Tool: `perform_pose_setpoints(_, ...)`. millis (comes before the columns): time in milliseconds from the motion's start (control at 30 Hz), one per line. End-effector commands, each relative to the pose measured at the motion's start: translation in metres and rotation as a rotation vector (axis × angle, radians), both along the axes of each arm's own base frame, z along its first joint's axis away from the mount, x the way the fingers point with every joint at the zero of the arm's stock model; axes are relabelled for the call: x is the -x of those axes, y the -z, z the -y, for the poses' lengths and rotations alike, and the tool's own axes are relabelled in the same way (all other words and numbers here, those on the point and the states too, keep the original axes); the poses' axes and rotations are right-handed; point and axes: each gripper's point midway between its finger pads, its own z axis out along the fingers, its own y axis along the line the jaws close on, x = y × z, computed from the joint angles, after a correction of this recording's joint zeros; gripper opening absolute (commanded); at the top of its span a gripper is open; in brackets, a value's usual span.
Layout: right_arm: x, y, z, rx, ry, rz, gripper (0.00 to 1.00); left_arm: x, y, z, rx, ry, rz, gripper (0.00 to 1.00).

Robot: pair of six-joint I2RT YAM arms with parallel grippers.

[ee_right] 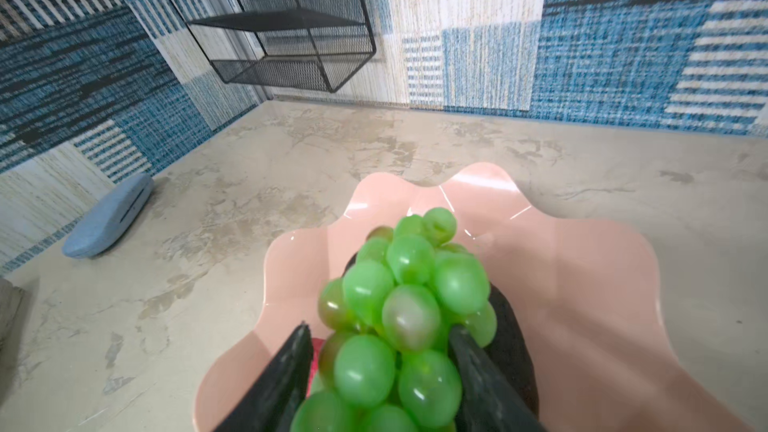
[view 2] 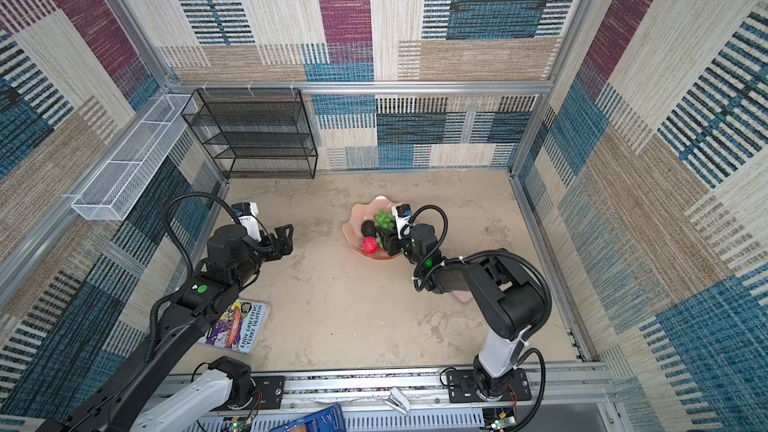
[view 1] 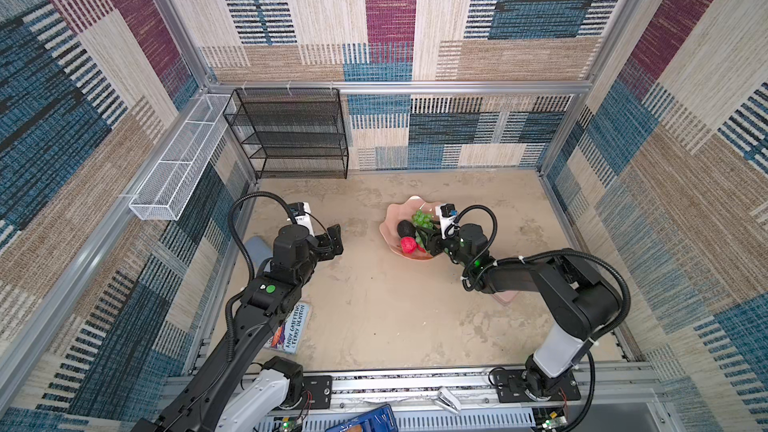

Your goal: Place and organize the fake fruits in the fruit bowl

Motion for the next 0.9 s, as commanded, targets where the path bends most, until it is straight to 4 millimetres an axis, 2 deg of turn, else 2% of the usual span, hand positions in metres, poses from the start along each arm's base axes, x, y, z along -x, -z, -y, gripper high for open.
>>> perform_pose_setpoints(0, -0.005, -0.014, -0.009, -0.059, -0.039, 0.058, 0.75, 0.000, -0.004, -0.005, -0.017, -0.017, 0.004, 0.90)
perform_pose_setpoints(200, -0.011, -0.019, -0.009, -0.063, -0.038, 0.071, 1.00, 0.003, -0.006, -0.012, -0.021, -0.044, 0.017, 0.91)
perform_pose_setpoints(400, -0.015, -0.040, -0.006, -0.068, -0.025, 0.097, 1.00, 0.003, -0.006, -0.018, -0.022, -0.069, 0.032, 0.93)
perform_pose_setpoints(500, -0.011, -0.061, 0.003, -0.091, -0.007, 0.127, 1.00, 0.001, -0.005, -0.024, -0.049, -0.091, 0.041, 0.94)
perform_pose_setpoints(600, -0.004, -0.090, 0.022, -0.103, 0.038, 0.167, 1.00, -0.002, 0.000, -0.035, -0.110, -0.134, 0.065, 0.97)
perform_pose_setpoints(700, 0.007, -0.106, 0.052, -0.083, 0.133, 0.180, 0.99, -0.008, 0.017, -0.048, -0.233, -0.170, 0.092, 0.99)
perform_pose_setpoints(767, 0.016, -0.111, 0.081, -0.061, 0.240, 0.190, 1.00, -0.012, 0.030, -0.058, -0.325, -0.201, 0.098, 0.99)
perform_pose_setpoints(867, 0.028, -0.108, 0.134, -0.015, 0.436, 0.180, 1.00, -0.017, 0.050, -0.069, -0.442, -0.223, 0.143, 0.99)
